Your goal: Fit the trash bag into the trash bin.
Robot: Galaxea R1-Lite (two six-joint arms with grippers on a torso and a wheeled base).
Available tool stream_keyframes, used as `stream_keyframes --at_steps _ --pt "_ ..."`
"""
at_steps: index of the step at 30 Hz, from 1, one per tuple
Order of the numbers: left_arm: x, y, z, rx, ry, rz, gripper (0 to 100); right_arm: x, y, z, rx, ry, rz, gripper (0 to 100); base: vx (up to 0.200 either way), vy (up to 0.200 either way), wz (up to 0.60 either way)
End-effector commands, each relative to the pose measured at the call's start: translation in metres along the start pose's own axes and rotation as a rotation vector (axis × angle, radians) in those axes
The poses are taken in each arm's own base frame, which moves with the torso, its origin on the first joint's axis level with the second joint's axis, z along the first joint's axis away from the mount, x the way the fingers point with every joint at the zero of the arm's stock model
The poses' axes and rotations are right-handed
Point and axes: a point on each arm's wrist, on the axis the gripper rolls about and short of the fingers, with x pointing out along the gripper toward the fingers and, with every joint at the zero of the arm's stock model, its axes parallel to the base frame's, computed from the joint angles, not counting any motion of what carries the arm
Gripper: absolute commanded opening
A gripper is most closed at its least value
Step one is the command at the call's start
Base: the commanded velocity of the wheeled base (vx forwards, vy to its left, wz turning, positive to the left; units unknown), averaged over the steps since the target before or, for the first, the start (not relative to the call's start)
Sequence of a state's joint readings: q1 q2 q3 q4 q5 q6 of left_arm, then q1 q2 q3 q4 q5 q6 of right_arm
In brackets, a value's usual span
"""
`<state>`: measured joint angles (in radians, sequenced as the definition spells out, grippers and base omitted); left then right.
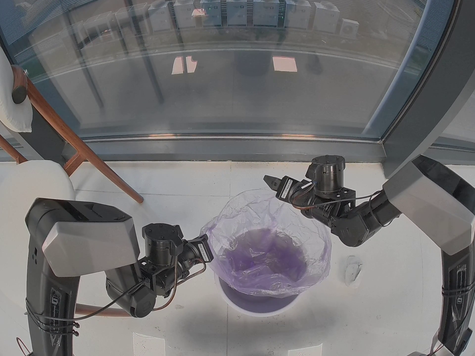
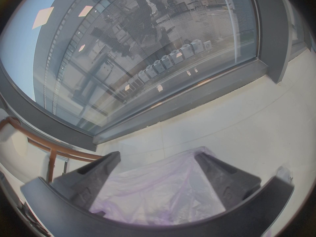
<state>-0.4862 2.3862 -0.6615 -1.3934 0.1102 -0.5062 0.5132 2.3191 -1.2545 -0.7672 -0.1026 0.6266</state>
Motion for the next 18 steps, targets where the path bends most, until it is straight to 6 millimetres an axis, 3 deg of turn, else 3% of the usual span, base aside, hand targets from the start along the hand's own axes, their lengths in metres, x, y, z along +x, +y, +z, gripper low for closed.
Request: stream_keyframes --at_steps 1,3,8,14,18 --pt "0.001 -0.001 0.002 -0.007 -0.002 0.001 0 -0.036 0.031 0.021 0.032 -0.014 0.086 100 0.0 0.0 0.0" --pt "0.001 -0.001 0.002 -0.025 -0.002 0.001 0 -0.05 0.034 0.03 0.033 -0.008 0.11 100 0.0 0.0 0.0" --pt "-0.001 0.0 0.002 -0.031 0.005 0.004 0 -0.086 0.01 0.083 0.058 0.013 0.028 100 0.0 0.0 0.0" --pt "-0.001 -0.002 0.006 -0.032 -0.015 -0.005 0 -0.123 -0.008 0.087 0.083 0.178 -0.065 100 0.0 0.0 0.0" --pt "0.002 -0.003 0.01 -0.032 -0.033 -0.01 0 -0.131 -0.011 0.081 0.073 0.197 -0.08 100 0.0 0.0 0.0"
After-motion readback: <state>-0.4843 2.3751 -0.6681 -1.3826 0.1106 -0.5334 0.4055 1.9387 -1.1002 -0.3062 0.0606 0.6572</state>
